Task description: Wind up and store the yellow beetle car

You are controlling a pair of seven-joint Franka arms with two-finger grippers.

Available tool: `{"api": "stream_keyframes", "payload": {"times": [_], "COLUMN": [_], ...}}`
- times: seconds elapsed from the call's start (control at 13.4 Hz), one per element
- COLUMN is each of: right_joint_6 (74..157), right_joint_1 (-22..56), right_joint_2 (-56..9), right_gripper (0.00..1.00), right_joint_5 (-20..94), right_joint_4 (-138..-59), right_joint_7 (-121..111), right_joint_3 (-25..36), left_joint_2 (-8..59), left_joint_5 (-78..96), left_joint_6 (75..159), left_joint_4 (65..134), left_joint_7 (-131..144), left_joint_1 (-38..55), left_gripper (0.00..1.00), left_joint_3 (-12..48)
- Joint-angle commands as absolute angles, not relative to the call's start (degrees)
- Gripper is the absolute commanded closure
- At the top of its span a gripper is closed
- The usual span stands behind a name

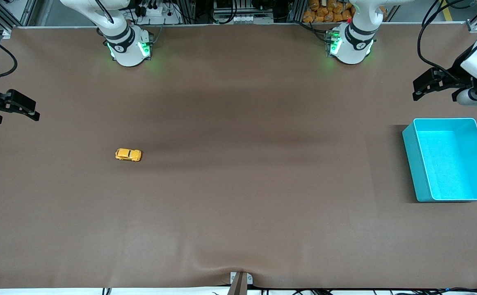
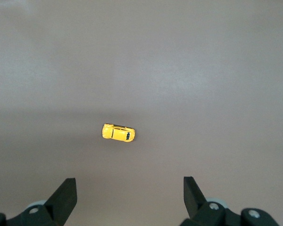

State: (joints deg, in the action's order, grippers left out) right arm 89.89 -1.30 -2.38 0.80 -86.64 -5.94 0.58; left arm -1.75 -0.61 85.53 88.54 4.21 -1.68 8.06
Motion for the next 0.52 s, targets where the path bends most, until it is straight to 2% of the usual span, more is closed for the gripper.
{"api": "stream_keyframes", "payload": {"times": [0.0, 0.45], "right_joint_6": [90.62, 90.62], "right_joint_1": [-1.05, -0.7], "right_joint_2": [-0.62, -0.7], "right_gripper": [0.0, 0.0], "right_joint_5": [1.06, 0.88], "right_joint_4": [-88.51, -88.33], "right_joint_7": [-4.83, -4.83], "right_joint_3": [0.7, 0.62], "left_joint_2": [-2.2, -2.2], "left_joint_5": [0.18, 0.26], "left_joint_6": [84.9, 84.9], "left_joint_4": [88.07, 88.07], "left_joint_7": [3.34, 3.34], "left_joint_1": [-2.02, -2.02], "left_gripper": [0.0, 0.0], "left_joint_3": [8.17, 8.44]}}
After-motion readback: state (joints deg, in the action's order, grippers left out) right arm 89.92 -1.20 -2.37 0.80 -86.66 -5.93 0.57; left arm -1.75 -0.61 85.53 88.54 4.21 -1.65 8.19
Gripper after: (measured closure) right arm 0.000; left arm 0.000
